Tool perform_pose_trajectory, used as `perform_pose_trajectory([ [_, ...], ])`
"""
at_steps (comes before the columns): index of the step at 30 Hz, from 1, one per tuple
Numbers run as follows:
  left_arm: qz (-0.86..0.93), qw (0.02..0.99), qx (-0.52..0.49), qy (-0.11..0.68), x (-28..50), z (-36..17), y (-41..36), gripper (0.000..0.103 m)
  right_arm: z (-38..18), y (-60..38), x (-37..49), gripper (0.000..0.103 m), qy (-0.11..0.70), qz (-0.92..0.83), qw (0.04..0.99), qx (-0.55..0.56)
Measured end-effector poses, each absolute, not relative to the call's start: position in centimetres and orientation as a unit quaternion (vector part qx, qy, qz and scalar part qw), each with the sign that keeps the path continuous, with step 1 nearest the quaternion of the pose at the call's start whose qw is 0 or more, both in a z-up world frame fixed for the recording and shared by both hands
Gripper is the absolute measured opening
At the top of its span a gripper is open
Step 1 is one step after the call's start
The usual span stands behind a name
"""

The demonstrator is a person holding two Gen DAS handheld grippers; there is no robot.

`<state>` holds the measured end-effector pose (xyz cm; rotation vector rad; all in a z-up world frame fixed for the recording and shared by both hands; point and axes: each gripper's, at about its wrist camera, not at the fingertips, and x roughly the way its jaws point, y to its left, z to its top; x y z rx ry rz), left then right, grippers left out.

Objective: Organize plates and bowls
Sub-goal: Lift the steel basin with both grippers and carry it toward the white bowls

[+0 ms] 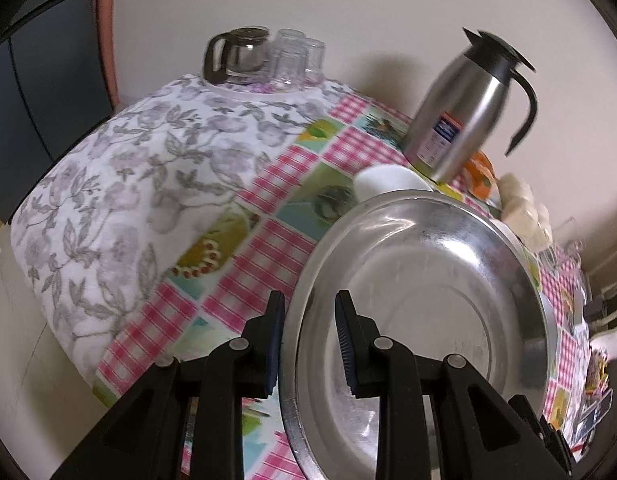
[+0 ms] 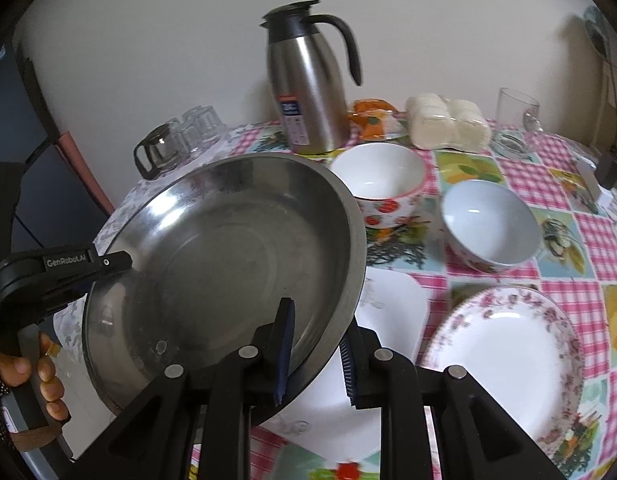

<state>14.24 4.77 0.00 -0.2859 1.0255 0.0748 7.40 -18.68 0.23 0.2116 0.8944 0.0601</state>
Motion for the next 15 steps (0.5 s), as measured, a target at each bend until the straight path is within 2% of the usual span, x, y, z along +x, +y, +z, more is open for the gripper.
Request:
perform_pose_trajectory([
  [15,-0.008,0.850,-0.095,0.519,13.7,-1.6,-1.6,0.027,-0.7,-24.3,5.5,0.024,0.450,-0.015,0.884,0.130],
])
